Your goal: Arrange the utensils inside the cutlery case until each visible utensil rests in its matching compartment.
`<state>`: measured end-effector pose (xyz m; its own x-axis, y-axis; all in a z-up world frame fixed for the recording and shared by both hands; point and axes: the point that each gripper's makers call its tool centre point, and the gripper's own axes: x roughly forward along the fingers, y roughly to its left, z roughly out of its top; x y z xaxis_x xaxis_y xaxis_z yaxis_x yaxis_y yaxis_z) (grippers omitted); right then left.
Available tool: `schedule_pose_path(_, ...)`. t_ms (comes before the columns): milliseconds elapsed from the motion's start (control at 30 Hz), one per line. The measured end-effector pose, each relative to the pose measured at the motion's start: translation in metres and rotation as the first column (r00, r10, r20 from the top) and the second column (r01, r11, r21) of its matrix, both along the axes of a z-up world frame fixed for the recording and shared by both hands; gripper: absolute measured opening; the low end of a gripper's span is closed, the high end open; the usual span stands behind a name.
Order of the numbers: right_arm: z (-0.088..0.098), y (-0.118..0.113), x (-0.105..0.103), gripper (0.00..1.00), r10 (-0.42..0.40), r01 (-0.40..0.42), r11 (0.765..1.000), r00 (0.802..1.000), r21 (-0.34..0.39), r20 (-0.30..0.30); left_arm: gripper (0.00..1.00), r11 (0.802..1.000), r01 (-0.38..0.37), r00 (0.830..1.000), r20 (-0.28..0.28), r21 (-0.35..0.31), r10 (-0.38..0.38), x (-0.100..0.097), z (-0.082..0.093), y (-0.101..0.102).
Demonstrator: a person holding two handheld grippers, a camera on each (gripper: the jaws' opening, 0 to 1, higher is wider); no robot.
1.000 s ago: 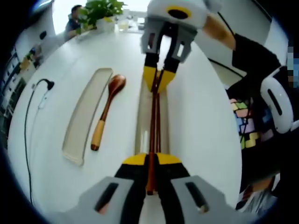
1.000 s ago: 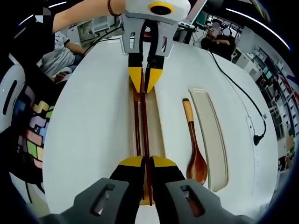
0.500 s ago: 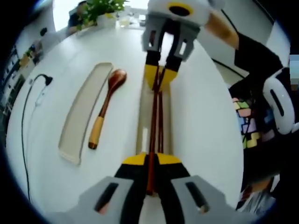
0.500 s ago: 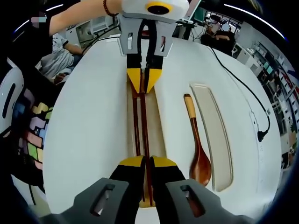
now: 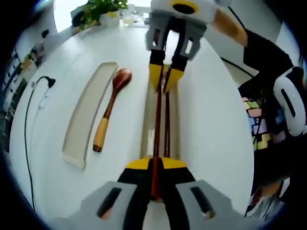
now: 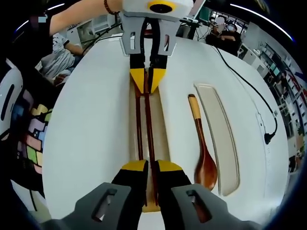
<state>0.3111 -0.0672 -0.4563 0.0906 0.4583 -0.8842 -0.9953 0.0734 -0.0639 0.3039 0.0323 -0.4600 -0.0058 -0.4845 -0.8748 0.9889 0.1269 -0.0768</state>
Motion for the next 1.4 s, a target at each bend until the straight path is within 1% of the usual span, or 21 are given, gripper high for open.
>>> schedule_pose_path(167,-0.004,-0.003,-0.004,0.05,-0.011,0.011,1.0,1.0,-0.008,-0.004,0.06,1.0,-0.003,1.0,0.007,-0.004,0.003,0.002,0.0,0.001)
schedule_pose_path(333,-0.007,-0.006,-0.008,0.05,-0.019,0.018,1.0,1.0,-0.016,-0.014,0.06,1.0,0.011,1.0,0.024,-0.014,-0.011,0.003,0.002,0.002)
schedule_pose_path(400,-0.007,-0.007,-0.008,0.05,-0.02,0.019,1.0,1.0,-0.018,-0.015,0.06,1.0,0.011,0.999,0.03,-0.03,-0.01,0.004,0.004,0.001)
schedule_pose_path(500,-0.008,-0.007,-0.008,0.05,-0.034,0.033,0.999,0.999,-0.013,-0.022,0.06,0.999,0.005,1.0,0.029,-0.035,-0.004,0.004,0.007,0.0)
schedule_pose_path(567,-0.008,-0.008,-0.006,0.05,-0.035,0.035,0.999,0.999,-0.013,-0.024,0.06,0.999,0.009,0.999,0.039,-0.042,-0.008,0.004,0.011,0.0)
schedule_pose_path(767,-0.001,-0.008,-0.007,0.05,-0.044,0.044,0.999,0.999,0.003,-0.016,0.06,0.998,0.013,0.998,0.057,-0.066,-0.009,0.004,0.02,-0.003)
schedule_pose_path(900,0.008,-0.009,-0.005,0.05,-0.046,0.046,0.999,0.999,0.011,-0.006,0.06,0.997,0.022,0.997,0.076,-0.069,-0.016,0.007,0.025,-0.008)
schedule_pose_path(933,0.011,-0.009,-0.005,0.05,-0.047,0.047,0.999,0.999,0.013,-0.002,0.06,0.997,0.026,0.996,0.086,-0.072,-0.02,0.009,0.027,-0.01)
schedule_pose_path(1000,0.017,-0.01,-0.002,0.06,-0.05,0.05,0.999,0.999,0.015,0.009,0.06,0.995,0.026,0.992,0.127,-0.097,-0.013,0.015,0.035,-0.017)
schedule_pose_path(1067,0.023,-0.012,0.003,0.06,-0.059,0.059,0.998,0.998,0.02,0.027,0.06,0.995,0.037,0.977,0.212,-0.089,-0.017,0.026,0.039,-0.018)
schedule_pose_path(1100,0.028,-0.012,0.007,0.06,-0.071,0.07,0.997,0.997,0.032,0.037,0.06,0.995,0.05,0.97,0.242,-0.091,-0.027,0.029,0.041,-0.02)
schedule_pose_path(1133,0.033,-0.011,0.01,0.06,-0.086,0.084,0.995,0.995,0.051,0.042,0.06,0.994,0.042,0.97,0.243,-0.099,-0.016,0.03,0.041,-0.021)
schedule_pose_path(1200,0.039,-0.01,0.015,0.06,-0.101,0.097,0.993,0.994,0.066,0.049,0.06,0.994,0.025,0.969,0.248,-0.104,0.002,0.034,0.042,-0.021)
schedule_pose_path(1300,0.044,-0.012,0.022,0.08,-0.114,0.11,0.992,0.991,0.066,0.073,0.06,0.997,0.02,0.962,0.274,-0.076,0.002,0.041,0.04,-0.019)
schedule_pose_path(1367,0.047,-0.015,0.034,0.08,-0.148,0.141,0.988,0.981,0.071,0.123,0.06,0.998,0.018,0.959,0.282,-0.061,0.0,0.044,0.037,-0.019)
schedule_pose_path(1400,0.046,-0.017,0.038,0.09,-0.16,0.154,0.986,0.978,0.058,0.136,0.06,0.998,0.015,0.959,0.285,-0.056,0.002,0.046,0.035,-0.019)
